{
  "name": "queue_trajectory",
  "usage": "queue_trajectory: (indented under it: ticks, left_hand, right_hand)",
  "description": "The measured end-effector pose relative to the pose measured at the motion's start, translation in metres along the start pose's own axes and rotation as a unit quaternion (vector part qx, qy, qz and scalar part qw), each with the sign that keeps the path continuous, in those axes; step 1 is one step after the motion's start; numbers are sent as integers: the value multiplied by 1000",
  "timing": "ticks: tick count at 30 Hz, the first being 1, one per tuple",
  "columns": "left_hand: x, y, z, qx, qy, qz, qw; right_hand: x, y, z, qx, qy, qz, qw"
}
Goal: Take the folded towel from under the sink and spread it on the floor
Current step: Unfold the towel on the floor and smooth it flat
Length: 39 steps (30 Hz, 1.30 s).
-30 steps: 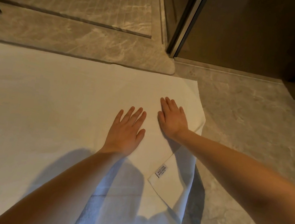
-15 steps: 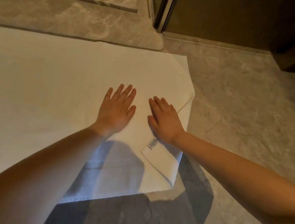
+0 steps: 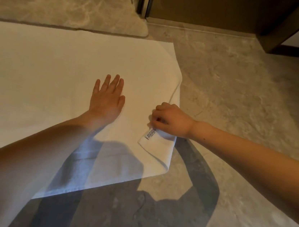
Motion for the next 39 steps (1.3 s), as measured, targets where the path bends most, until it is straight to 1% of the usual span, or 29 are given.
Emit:
queue_trajectory:
  ticks: [1, 3, 4, 5, 8, 13, 16, 19, 22, 25, 26, 27, 29, 31, 33, 35, 39]
  left_hand:
    - [-4, 14, -4, 2, 7, 35, 999]
    - [-21, 48, -4, 12, 19, 136, 990]
    - [-31, 64, 0, 16, 14, 169, 985]
    - [-40, 75, 5, 21, -3, 183, 983]
    - [-49, 89, 21, 41, -42, 170, 984]
    - [-49, 88, 25, 44, -48, 178, 982]
    - [-51, 88, 23, 48, -52, 179, 981]
    - [-52, 88, 23, 43, -47, 178, 982]
    - [-52, 87, 23, 35, -42, 184, 981]
    - [-53, 87, 25, 29, -33, 187, 981]
    - [-53, 87, 25, 26, -31, 186, 982]
    - [-54, 86, 25, 22, -28, 185, 982]
    - [-54, 86, 25, 17, -25, 184, 982]
    - [-54, 87, 26, 21, -26, 183, 983]
    - [-53, 88, 26, 30, -30, 180, 983]
    - [-53, 88, 25, 37, -37, 177, 983]
    - [-52, 88, 26, 33, -46, 175, 983]
  right_hand:
    - [-4, 0, -3, 17, 5, -4, 1000]
    - [-13, 1, -9, 36, 31, -14, 999]
    - [-17, 1, -10, 37, 48, -20, 998]
    - [-21, 1, -12, 34, 59, -23, 997]
    - [-31, 4, -11, 14, 63, -20, 998]
    - [-41, 16, -15, -43, 42, -18, 998]
    - [-38, 21, -17, -36, 31, 32, 998]
    - [-28, 23, -20, 1, 39, 80, 996]
    - [-20, 21, -22, -27, -9, 75, 997]
    - [-16, 21, -23, -82, -88, 68, 990]
    - [-16, 24, -22, -86, -105, 71, 988]
    - [-16, 26, -20, -84, -105, 74, 988]
    - [-18, 29, -15, -70, -54, 81, 993]
    - [-21, 30, -5, -36, 41, 79, 995]
    - [-23, 27, 9, -13, 127, 70, 989]
    - [-21, 23, 26, -17, 154, 87, 984]
    - [-23, 15, 58, 12, 155, 183, 971]
Point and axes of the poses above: each hand's wrist, its own x-axis towards the middle knuckle, its own z-axis out of the palm, y = z × x, the point moved 1 cm from there along x, towards the middle knuckle, and after that the axes turned 1 degree about x, right-handed, at the moved point
